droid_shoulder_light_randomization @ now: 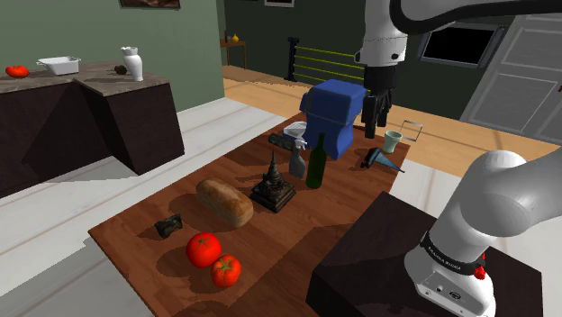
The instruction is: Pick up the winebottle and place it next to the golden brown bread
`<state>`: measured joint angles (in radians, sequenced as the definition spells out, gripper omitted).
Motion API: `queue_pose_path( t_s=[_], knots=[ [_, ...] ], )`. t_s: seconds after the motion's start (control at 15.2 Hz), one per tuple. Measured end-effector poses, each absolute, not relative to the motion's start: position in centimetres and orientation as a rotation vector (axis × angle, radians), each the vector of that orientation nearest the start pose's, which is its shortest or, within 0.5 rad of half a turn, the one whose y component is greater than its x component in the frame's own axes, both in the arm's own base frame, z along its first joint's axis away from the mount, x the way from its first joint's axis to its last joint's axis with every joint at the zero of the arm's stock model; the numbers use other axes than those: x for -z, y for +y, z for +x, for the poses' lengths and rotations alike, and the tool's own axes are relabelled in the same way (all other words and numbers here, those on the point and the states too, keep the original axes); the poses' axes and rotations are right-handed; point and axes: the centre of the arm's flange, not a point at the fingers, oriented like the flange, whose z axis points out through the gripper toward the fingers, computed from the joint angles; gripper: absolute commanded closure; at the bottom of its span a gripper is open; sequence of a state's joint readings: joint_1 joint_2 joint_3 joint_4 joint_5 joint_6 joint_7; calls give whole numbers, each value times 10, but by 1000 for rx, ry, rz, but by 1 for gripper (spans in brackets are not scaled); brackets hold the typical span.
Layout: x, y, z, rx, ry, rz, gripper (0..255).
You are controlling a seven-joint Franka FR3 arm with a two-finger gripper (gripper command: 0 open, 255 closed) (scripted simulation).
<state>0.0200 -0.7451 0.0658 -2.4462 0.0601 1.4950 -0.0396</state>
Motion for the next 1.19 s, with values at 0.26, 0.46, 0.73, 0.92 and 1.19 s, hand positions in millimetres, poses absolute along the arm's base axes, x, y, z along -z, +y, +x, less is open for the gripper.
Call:
queue_pose_path(
  t_s=[0.26,0.46,0.73,0.92,1.19],
  knots=[
    [-516,21,319,-314,-157,-3110,0],
    [-498,-2,341,-300,-157,-3112,0],
    [-473,-33,368,-279,-157,-3116,0],
    [-456,-54,391,-263,-158,-3118,0],
    [-428,-85,428,-241,-158,-3122,0]
  ],
)
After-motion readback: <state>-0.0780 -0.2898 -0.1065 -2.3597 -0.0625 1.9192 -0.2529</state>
